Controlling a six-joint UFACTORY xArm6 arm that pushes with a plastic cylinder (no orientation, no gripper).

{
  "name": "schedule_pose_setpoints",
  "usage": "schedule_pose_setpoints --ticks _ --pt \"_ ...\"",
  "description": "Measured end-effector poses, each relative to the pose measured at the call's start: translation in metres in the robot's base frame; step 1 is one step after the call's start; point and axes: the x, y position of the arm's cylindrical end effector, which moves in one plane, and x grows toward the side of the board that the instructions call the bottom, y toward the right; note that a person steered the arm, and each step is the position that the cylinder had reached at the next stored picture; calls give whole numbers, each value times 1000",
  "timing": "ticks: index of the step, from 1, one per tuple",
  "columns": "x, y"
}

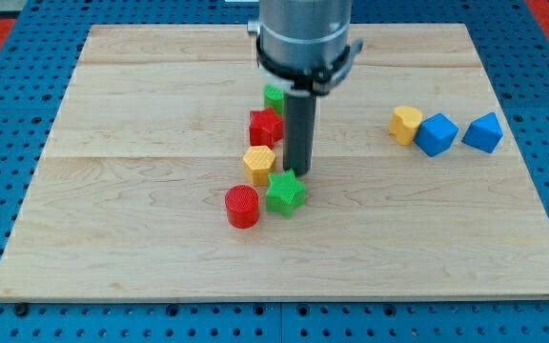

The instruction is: Place your arm to the bottom center of the board

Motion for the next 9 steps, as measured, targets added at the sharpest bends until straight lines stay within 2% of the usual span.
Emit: schedule_pose_setpoints --ticks 2,5,6,7,9 --pt "17 0" --pt "19 3" --pt "98 24" --pt "98 24" --pt "131 -15"
